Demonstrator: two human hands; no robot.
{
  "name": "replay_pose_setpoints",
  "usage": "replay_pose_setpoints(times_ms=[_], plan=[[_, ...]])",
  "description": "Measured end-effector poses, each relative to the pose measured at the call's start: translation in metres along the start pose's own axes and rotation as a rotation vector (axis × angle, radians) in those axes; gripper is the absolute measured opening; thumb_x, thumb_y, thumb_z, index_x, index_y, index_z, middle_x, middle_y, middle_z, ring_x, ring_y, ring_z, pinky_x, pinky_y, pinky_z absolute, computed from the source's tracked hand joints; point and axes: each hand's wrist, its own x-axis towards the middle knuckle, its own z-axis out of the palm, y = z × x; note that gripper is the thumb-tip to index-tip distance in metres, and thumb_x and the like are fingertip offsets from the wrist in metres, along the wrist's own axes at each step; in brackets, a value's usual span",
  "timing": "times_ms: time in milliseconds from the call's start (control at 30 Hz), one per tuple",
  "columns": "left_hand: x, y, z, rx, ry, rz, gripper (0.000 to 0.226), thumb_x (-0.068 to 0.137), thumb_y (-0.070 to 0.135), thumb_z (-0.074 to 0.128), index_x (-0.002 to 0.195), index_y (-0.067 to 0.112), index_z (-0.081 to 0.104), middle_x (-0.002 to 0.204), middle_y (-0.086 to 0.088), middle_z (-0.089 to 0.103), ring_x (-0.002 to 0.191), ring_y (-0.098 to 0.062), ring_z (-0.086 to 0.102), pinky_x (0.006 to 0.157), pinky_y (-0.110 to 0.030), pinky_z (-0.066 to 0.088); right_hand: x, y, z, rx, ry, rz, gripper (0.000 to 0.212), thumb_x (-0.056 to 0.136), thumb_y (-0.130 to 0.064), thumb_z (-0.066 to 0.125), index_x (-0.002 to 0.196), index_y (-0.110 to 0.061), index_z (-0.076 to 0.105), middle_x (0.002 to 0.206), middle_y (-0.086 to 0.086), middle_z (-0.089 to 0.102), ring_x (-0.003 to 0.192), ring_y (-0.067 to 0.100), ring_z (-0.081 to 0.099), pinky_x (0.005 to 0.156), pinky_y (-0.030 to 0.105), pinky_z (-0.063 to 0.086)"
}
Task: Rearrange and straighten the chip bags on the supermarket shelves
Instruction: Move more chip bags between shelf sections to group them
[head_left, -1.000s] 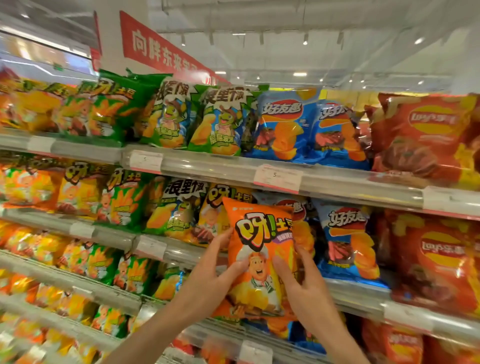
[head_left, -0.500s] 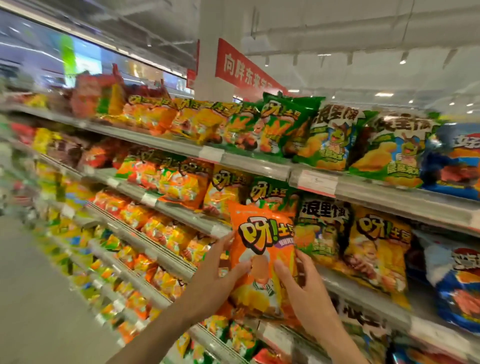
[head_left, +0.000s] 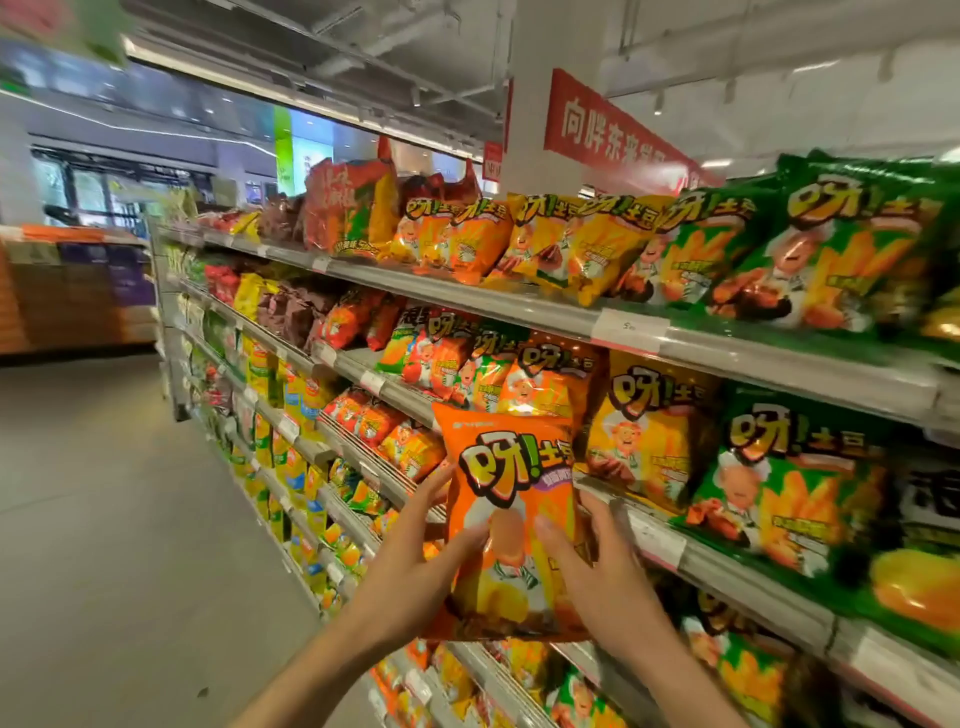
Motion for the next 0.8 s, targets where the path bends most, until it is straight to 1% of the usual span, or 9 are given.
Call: replay_pose_setpoints(times_ms=[100, 167, 233, 300, 433, 500, 600, 667, 800], plan=[[0.034, -0.020, -0.031, 0.045, 0.047, -0.021, 0.057, 0.086, 0.049, 0.061, 0.134, 0.056, 0.031, 0.116, 0.040, 0.042, 0.098, 0.022, 0.054, 0.068, -0.003, 0.046, 0.044, 0.000, 0.039, 0.021, -0.055, -0.029, 0.064, 0.079, -0.075, 0.057, 0.136, -0.048, 0.043, 0.125, -0.026, 0.057, 0.114, -0.001, 0.056, 0.101, 0.038, 0.049], [0.063, -0.034, -0.054, 0.076, 0.067, -0.039, 0.064, 0.081, 0.054, 0.061, 0.137, 0.055, 0.030, 0.121, 0.037, 0.041, 0.106, 0.013, 0.054, 0.068, -0.002, 0.046, 0.079, 0.001, 0.065, 0.030, -0.081, -0.051, 0.068, 0.077, -0.079, 0.056, 0.135, -0.048, 0.042, 0.128, -0.023, 0.058, 0.116, 0.003, 0.057, 0.101, 0.042, 0.050], [0.098, -0.046, -0.077, 0.101, 0.072, -0.051, 0.066, 0.080, 0.056, 0.061, 0.138, 0.055, 0.031, 0.124, 0.035, 0.041, 0.113, 0.006, 0.054, 0.070, -0.002, 0.046, 0.116, -0.001, 0.091, 0.033, -0.077, -0.054, 0.073, 0.077, -0.079, 0.056, 0.140, -0.046, 0.039, 0.135, -0.024, 0.052, 0.123, 0.005, 0.053, 0.106, 0.042, 0.045], [0.136, -0.055, -0.100, 0.115, 0.076, -0.054, 0.065, 0.081, 0.055, 0.061, 0.139, 0.053, 0.032, 0.125, 0.036, 0.043, 0.110, 0.007, 0.058, 0.073, -0.005, 0.048, 0.155, -0.008, 0.114, 0.037, -0.069, -0.031, 0.073, 0.079, -0.076, 0.057, 0.141, -0.044, 0.036, 0.135, -0.022, 0.048, 0.125, 0.007, 0.049, 0.107, 0.040, 0.042], [0.201, -0.075, -0.144, 0.137, 0.108, -0.034, 0.071, 0.081, 0.057, 0.061, 0.146, 0.047, 0.033, 0.128, 0.037, 0.045, 0.113, 0.007, 0.058, 0.089, -0.020, 0.049, 0.230, -0.019, 0.160, 0.059, -0.100, -0.063, 0.074, 0.078, -0.074, 0.059, 0.141, -0.041, 0.039, 0.136, -0.014, 0.056, 0.121, 0.009, 0.055, 0.105, 0.041, 0.045], [0.226, -0.085, -0.166, 0.121, 0.131, -0.046, 0.070, 0.080, 0.055, 0.062, 0.144, 0.048, 0.034, 0.129, 0.032, 0.046, 0.107, 0.008, 0.061, 0.086, -0.020, 0.051, 0.258, -0.027, 0.184, 0.045, -0.110, -0.070, 0.074, 0.081, -0.071, 0.060, 0.144, -0.038, 0.037, 0.137, -0.014, 0.055, 0.123, 0.009, 0.054, 0.107, 0.041, 0.044], [0.257, -0.101, -0.194, 0.089, 0.138, -0.037, 0.056, 0.087, 0.043, 0.063, 0.136, 0.049, 0.037, 0.126, 0.028, 0.049, 0.098, 0.008, 0.065, 0.077, -0.018, 0.053, 0.293, -0.035, 0.214, 0.010, -0.122, -0.101, 0.071, 0.083, -0.068, 0.061, 0.143, -0.036, 0.039, 0.137, -0.013, 0.055, 0.123, 0.009, 0.054, 0.109, 0.038, 0.042], [0.278, -0.113, -0.211, 0.089, 0.138, -0.020, 0.050, 0.093, 0.034, 0.063, 0.133, 0.050, 0.038, 0.124, 0.029, 0.049, 0.098, 0.008, 0.065, 0.076, -0.013, 0.051, 0.315, -0.039, 0.233, -0.021, -0.118, -0.104, 0.074, 0.081, -0.071, 0.059, 0.143, -0.036, 0.038, 0.137, -0.012, 0.055, 0.123, 0.010, 0.054, 0.108, 0.039, 0.042], [0.329, -0.142, -0.245, 0.073, 0.102, 0.001, 0.046, 0.094, 0.030, 0.065, 0.123, 0.056, 0.040, 0.126, 0.026, 0.049, 0.101, 0.014, 0.058, 0.076, -0.005, 0.046, 0.360, -0.041, 0.271, -0.058, -0.069, -0.099, 0.083, 0.075, -0.080, 0.055, 0.144, -0.038, 0.036, 0.143, -0.011, 0.051, 0.128, 0.012, 0.051, 0.109, 0.042, 0.041]])
